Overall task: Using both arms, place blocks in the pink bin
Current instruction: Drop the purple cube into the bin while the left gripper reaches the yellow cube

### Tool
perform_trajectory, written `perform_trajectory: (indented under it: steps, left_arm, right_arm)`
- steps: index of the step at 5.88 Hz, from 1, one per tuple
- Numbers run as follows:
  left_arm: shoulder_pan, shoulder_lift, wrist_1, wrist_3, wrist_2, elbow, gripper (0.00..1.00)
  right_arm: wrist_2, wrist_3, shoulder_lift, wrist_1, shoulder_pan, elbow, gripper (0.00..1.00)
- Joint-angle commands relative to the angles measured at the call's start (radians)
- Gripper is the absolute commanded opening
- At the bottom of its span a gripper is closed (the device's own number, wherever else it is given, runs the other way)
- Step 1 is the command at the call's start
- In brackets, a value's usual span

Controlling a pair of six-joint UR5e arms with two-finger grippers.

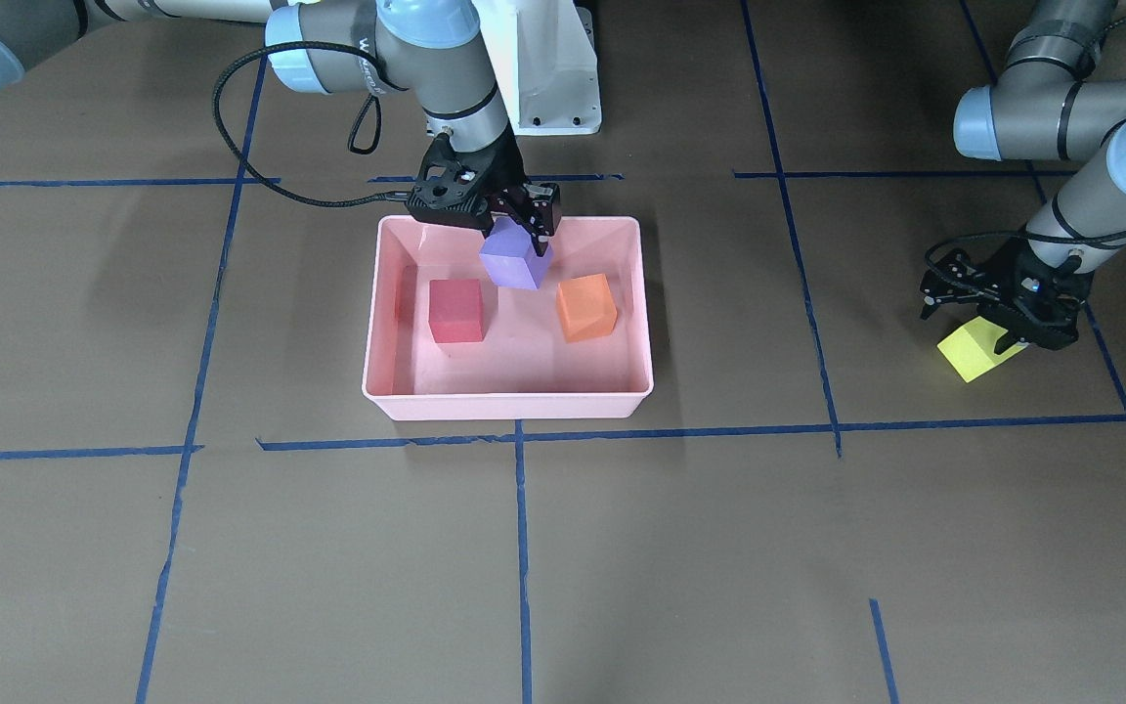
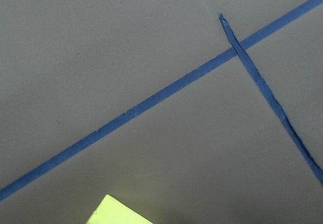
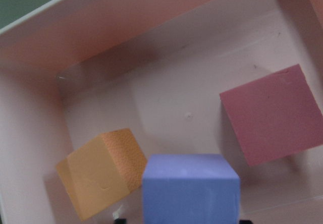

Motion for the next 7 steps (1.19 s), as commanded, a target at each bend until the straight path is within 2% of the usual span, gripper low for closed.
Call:
perform_trajectory:
  steps: [1, 3, 4, 7]
  left_arm:
    - [-0.004, 0.0, -0.007, 0.218, 0.001, 0.039, 1.0]
    - [-0.004, 0.029, -0.01, 0.373, -0.001, 0.049, 1.0]
    - [-0.004, 0.029, -0.01, 0.377, 0.001, 0.049, 1.0]
    - [-0.009, 0.028, -0.01, 0.452, 0.009, 0.065, 1.0]
  right_arm:
    - [0.003, -0.009, -0.025, -0.003, 0.017, 0.08, 1.0]
    - [0.072, -0.119, -0.166, -0.103, 0.101, 0.307, 1.0]
    - [0.095, -0.153, -0.211, -0.111, 0.132, 0.341, 1.0]
    - [0.099, -0.166, -0.236, -0.111, 0.148, 0.359, 1.0]
